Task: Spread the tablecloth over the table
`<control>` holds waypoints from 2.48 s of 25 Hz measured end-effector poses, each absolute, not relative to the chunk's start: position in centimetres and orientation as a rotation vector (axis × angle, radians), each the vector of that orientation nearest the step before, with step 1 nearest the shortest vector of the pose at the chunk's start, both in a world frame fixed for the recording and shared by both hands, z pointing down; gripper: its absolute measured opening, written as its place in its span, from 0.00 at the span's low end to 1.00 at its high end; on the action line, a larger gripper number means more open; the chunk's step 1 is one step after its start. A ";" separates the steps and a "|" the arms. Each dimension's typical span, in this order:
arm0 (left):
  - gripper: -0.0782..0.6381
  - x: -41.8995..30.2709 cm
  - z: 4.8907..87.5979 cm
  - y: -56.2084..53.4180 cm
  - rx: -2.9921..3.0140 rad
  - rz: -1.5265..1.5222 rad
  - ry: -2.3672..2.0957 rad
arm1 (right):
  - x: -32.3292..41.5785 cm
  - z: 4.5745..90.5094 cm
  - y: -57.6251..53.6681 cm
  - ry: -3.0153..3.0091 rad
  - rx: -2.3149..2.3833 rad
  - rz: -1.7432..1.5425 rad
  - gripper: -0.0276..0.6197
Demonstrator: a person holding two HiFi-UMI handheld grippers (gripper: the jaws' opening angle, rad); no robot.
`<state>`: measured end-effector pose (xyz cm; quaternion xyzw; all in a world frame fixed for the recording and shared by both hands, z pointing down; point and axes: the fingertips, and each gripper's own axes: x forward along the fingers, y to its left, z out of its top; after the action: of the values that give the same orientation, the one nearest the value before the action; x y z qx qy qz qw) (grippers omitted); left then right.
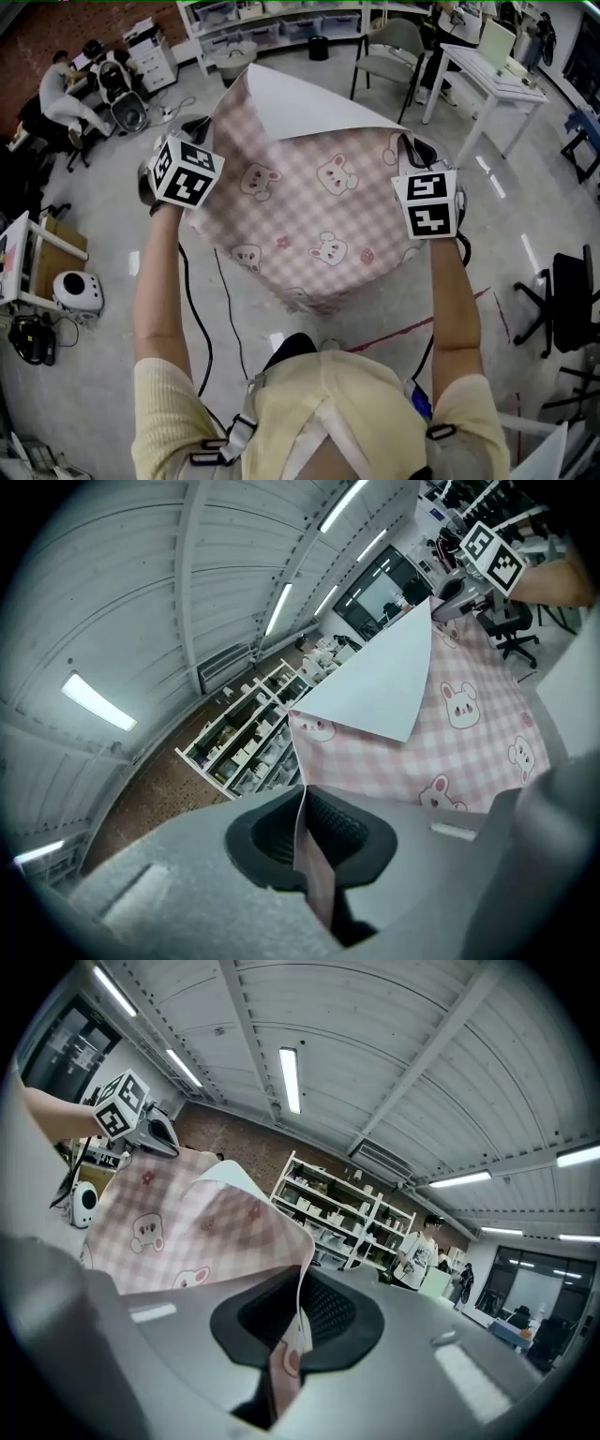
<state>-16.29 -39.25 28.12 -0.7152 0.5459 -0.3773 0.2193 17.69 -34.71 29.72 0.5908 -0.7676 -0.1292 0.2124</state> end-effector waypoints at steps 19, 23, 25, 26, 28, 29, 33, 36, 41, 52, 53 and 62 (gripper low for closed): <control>0.12 -14.2 31.4 -47.9 -1.988 -1.263 1.354 | 19.3 33.5 -40.7 -2.037 1.660 -0.219 0.06; 0.12 -14.4 31.7 -49.5 -2.018 -1.310 1.322 | 19.8 33.2 -41.7 -2.024 1.641 -0.200 0.06; 0.12 -14.1 31.6 -50.1 -2.032 -1.336 1.299 | 20.1 32.8 -42.0 -2.023 1.625 -0.184 0.06; 0.12 -13.9 31.8 -50.4 -2.037 -1.345 1.291 | 20.3 32.9 -42.0 -2.021 1.617 -0.177 0.06; 0.12 -13.5 32.8 -51.1 -2.041 -1.361 1.277 | 20.4 33.8 -42.5 -2.012 1.603 -0.171 0.06; 0.12 -13.3 33.4 -51.5 -2.040 -1.369 1.268 | 20.4 34.4 -42.8 -2.005 1.597 -0.167 0.06; 0.12 -12.4 35.9 -53.2 -2.047 -1.398 1.238 | 20.6 36.7 -44.4 -1.976 1.575 -0.117 0.06; 0.12 -12.3 37.4 -54.7 -2.070 -1.400 1.232 | 20.7 38.0 -46.4 -1.966 1.538 -0.094 0.06; 0.12 -11.6 40.5 -56.3 -2.121 -1.418 1.179 | 21.8 40.8 -47.4 -1.942 1.513 -0.063 0.07; 0.12 -10.7 44.4 -59.1 -2.153 -1.453 1.114 | 23.1 44.5 -49.0 -1.889 1.520 0.006 0.08; 0.12 -10.5 44.5 -59.2 -2.147 -1.454 1.104 | 23.1 44.7 -49.0 -1.884 1.519 0.008 0.08; 0.12 -9.0 47.4 -61.2 -2.166 -1.450 1.066 | 24.1 47.2 -50.0 -1.828 1.482 0.000 0.08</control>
<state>-9.00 -61.17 47.40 -0.7590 0.3737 -0.5080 0.1620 24.15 -50.00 47.25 0.5814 -0.7173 -0.0001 0.3841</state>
